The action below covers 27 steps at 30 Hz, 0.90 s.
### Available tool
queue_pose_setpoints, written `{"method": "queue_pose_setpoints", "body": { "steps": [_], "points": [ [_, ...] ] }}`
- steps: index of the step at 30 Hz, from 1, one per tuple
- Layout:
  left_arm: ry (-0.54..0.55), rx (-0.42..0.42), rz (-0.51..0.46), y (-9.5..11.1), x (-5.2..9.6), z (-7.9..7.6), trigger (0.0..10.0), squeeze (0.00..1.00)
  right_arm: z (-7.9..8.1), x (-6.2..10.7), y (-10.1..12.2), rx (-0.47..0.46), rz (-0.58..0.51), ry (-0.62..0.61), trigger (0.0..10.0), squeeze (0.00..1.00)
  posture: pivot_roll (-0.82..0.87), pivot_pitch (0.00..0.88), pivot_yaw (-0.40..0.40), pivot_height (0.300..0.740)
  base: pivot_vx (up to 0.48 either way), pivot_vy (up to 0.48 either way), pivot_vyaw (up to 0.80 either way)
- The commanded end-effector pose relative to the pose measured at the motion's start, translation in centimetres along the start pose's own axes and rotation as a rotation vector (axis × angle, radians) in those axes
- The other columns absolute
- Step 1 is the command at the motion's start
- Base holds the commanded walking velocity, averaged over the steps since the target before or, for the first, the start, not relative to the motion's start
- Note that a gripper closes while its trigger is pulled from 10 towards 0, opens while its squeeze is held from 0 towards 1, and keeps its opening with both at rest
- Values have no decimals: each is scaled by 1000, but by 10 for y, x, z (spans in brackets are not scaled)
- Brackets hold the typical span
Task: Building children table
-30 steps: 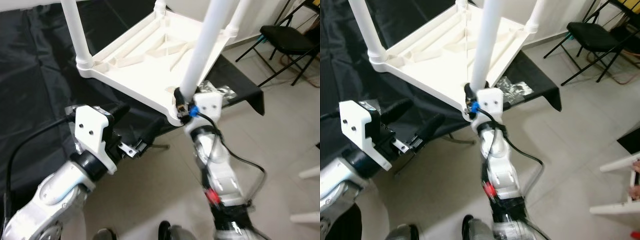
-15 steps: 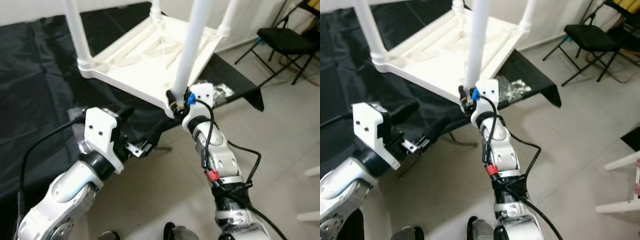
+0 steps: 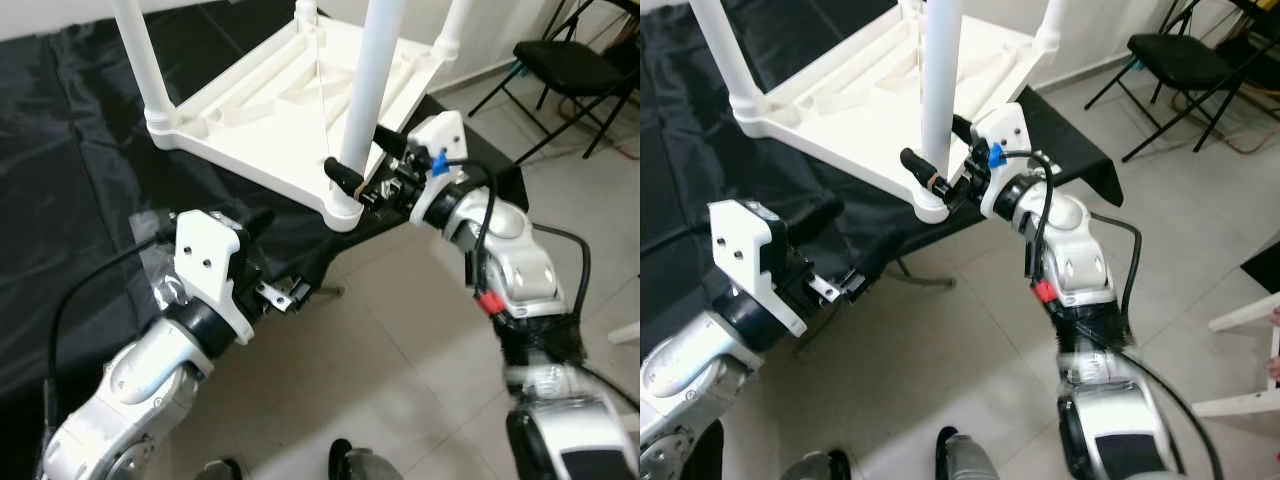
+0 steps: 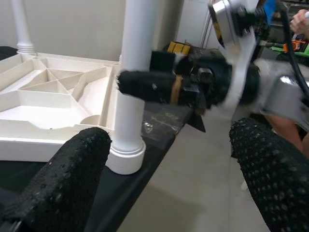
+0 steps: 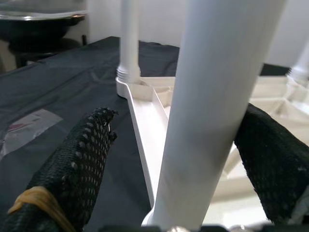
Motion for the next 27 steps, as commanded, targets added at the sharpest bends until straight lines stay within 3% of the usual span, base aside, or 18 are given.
{"method": "queue_pose_setpoints", "body": {
  "steps": [1,2,4,5,6,7,12,16,18,20,21,22,23,24,25,27],
  "points": [
    [-4,-1,1,-1,2,-3,10000,0,-2,-2,5,20,-2,44,10000,0,47,259,-79,740,0,0,0],
    [-5,0,-1,-1,2,-4,10000,0,-3,-6,8,29,9,77,8392,0,47,261,-80,740,0,0,0],
    [-5,0,-1,-1,2,-4,10000,0,-3,-6,8,29,9,77,8392,0,47,261,-80,740,0,0,0],
    [-6,0,-2,0,2,-4,10000,0,-4,-8,10,35,13,99,4157,0,46,260,-82,740,0,0,0],
    [-6,0,-2,0,2,-4,10000,0,-4,-8,10,35,13,99,4157,0,46,260,-82,740,0,0,0],
    [-6,1,-3,0,2,-5,10000,0,-4,-9,10,24,22,131,0,0,48,266,-81,740,0,0,0],
    [-5,3,0,0,3,-6,10000,0,-8,-5,6,38,62,143,0,0,46,279,-87,740,0,0,0],
    [0,5,2,0,5,-7,10000,0,2,3,-15,-33,88,26,0,0,59,287,-83,740,0,0,0],
    [4,2,5,1,6,-7,10000,0,10,13,-38,-35,140,-119,0,0,70,291,-81,740,0,0,0],
    [4,2,5,1,6,-7,10000,0,10,13,-38,-35,140,-119,0,0,70,291,-81,740,0,0,0],
    [5,0,6,1,7,-6,10000,0,4,20,-47,16,173,-259,0,0,77,292,-84,740,0,0,0],
    [5,0,6,1,7,-6,10000,0,4,20,-47,16,173,-259,0,0,77,292,-84,740,0,0,0],
    [8,-7,9,2,8,-4,10000,0,-2,38,-66,-4,219,-525,0,0,87,285,-94,740,0,0,0],
    [9,-13,9,2,8,-3,10000,0,2,46,-81,-48,240,-699,0,0,96,284,-88,740,0,0,0],
    [9,-13,9,2,8,-3,10000,0,2,46,-81,-48,240,-699,0,0,96,284,-88,740,0,0,0],
    [9,-24,2,4,6,0,10000,0,10,26,-100,-151,253,-840,0,0,100,259,-84,740,0,0,0]
  ]
}}
Point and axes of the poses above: a point about 5 cm out from each wrist's last joint towards the gripper, its own x axis pointing back from the gripper into the wrist, its own y axis along the axis of the wrist's last joint, z = x × y, the point moved 5 cm from there along -x, pointing out of the wrist towards the gripper
